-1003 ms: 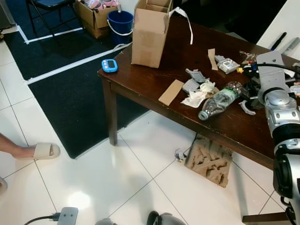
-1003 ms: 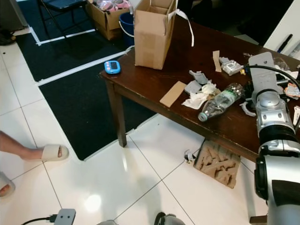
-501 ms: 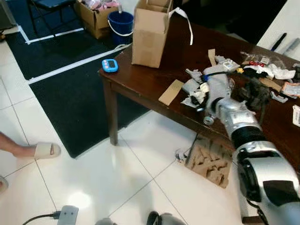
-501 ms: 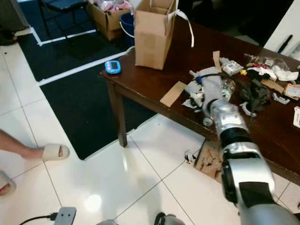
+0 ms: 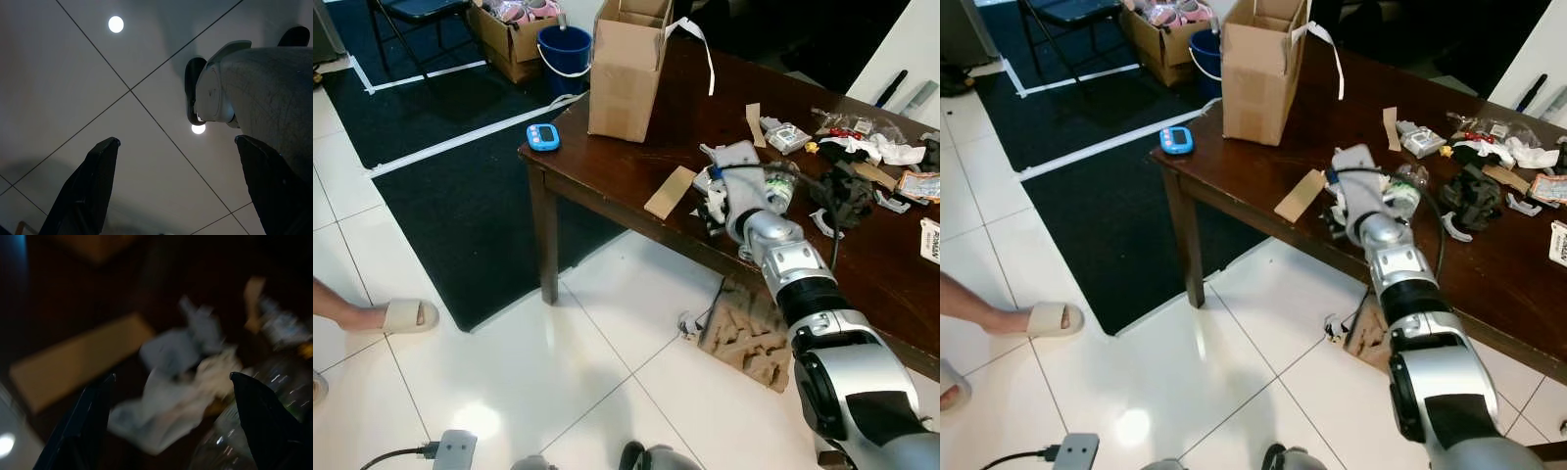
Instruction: Picking trash to rubbish bin
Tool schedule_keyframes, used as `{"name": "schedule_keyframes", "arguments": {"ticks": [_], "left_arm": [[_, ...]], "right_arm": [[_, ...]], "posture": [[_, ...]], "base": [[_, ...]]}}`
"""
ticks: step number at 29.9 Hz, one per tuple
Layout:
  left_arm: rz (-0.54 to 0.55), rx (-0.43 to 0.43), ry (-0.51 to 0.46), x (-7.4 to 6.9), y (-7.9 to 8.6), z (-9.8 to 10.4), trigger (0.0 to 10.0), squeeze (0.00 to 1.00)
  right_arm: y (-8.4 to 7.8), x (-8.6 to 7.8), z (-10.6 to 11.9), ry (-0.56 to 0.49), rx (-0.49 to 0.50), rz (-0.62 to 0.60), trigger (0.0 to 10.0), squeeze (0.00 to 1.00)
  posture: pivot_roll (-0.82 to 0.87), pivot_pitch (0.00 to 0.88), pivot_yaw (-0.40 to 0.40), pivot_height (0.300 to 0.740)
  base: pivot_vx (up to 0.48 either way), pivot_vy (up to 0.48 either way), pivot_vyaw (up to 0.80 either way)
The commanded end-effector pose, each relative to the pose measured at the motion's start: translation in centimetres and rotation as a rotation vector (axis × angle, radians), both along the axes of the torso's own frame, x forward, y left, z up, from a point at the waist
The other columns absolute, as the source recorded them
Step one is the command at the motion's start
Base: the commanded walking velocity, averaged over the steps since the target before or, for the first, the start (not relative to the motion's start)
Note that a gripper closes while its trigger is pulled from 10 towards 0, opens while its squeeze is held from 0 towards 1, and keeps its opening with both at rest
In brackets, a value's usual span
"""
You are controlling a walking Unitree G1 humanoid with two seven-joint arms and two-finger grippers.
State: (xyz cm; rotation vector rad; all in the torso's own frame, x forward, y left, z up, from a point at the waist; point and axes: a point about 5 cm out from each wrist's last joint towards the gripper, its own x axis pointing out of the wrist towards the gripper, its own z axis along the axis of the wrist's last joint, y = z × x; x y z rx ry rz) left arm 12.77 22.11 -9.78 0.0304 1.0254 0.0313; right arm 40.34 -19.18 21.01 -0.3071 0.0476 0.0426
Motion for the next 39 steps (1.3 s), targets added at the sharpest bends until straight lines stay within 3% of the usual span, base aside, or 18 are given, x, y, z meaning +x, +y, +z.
{"name": "schedule_keyframes", "arguments": {"ticks": [1, 4, 6, 8, 12, 16, 25, 28, 29, 30, 31, 39], "left_arm": [[-0.020, -0.047, 0.047, -1.2, -1.5, -0.7, 10.0, 0.00], [-0.015, -0.047, 0.047, -1.2, -1.5, -0.7, 10.0, 0.00], [-0.012, -0.047, 0.047, -1.2, -1.4, -0.7, 10.0, 0.00], [-0.012, -0.047, 0.047, -1.2, -1.4, -0.7, 10.0, 0.00], [-0.007, -0.047, 0.046, -1.2, -1.4, -0.7, 10.0, 0.00], [-0.005, -0.047, 0.047, -1.3, -1.4, -0.7, 10.0, 0.00], [0.002, -0.044, 0.049, -1.4, -1.3, -0.7, 10.0, 0.00], [0.002, -0.043, 0.050, -1.4, -1.2, -0.7, 10.0, 0.00], [0.002, -0.043, 0.050, -1.4, -1.2, -0.7, 10.0, 0.00], [0.002, -0.043, 0.050, -1.4, -1.2, -0.7, 10.0, 0.00], [0.001, -0.042, 0.051, -1.4, -1.2, -0.7, 10.0, 0.00], [0.006, -0.041, 0.054, -1.6, -1.2, -0.7, 10.0, 0.00]], "right_arm": [[-0.8, -0.1, 1.3, -0.079, 0.024, -0.028, 10.0, 0.00], [-1.7, -0.2, 1.9, -0.122, 0.029, -0.085, 10.0, 0.00], [-2.9, -0.3, 1.0, -0.076, -0.016, -0.176, 10.0, 0.00], [-2.9, -0.3, 1.0, -0.076, -0.016, -0.176, 10.0, 0.00], [-4.2, -0.9, -2.9, 0.103, -0.043, -0.293, 10.0, 0.00], [-4.5, -1.3, -4.4, 0.154, -0.054, -0.322, 10.0, 0.00], [-4.1, -2.1, -7.4, 0.280, -0.025, -0.321, 10.0, 0.00], [-3.0, -2.7, -9.6, 0.396, 0.125, -0.293, 10.0, 0.00], [-3.0, -2.7, -9.6, 0.396, 0.125, -0.293, 10.0, 0.00], [-2.6, -3.0, -10.4, 0.427, 0.176, -0.289, 3.9, 0.00], [-2.4, -3.3, -11.0, 0.453, 0.217, -0.288, 0.0, 0.00], [-2.5, -3.5, -11.6, 0.463, 0.272, -0.312, 0.0, 0.00]], "posture": [[0.22, 0.157, -0.094, 0.740], [0.22, 0.157, -0.092, 0.740], [0.23, 0.157, -0.094, 0.740], [0.23, 0.157, -0.094, 0.740], [0.23, 0.156, -0.097, 0.740], [0.24, 0.158, -0.098, 0.740], [0.24, 0.157, -0.097, 0.740], [0.24, 0.156, -0.097, 0.740], [0.24, 0.156, -0.097, 0.740], [0.24, 0.156, -0.097, 0.740], [0.24, 0.156, -0.099, 0.740], [0.24, 0.157, -0.098, 0.740]], "base": [[0.000, 0.000, 0.00], [0.000, 0.000, 0.00], [0.000, 0.000, 0.00], [0.000, 0.000, 0.00], [0.000, 0.000, 0.00], [0.000, 0.000, 0.00], [0.000, 0.000, 0.00], [0.000, 0.000, 0.00], [0.000, 0.000, 0.00], [0.000, 0.000, 0.00], [0.000, 0.000, 0.00], [0.000, 0.000, 0.00]]}}
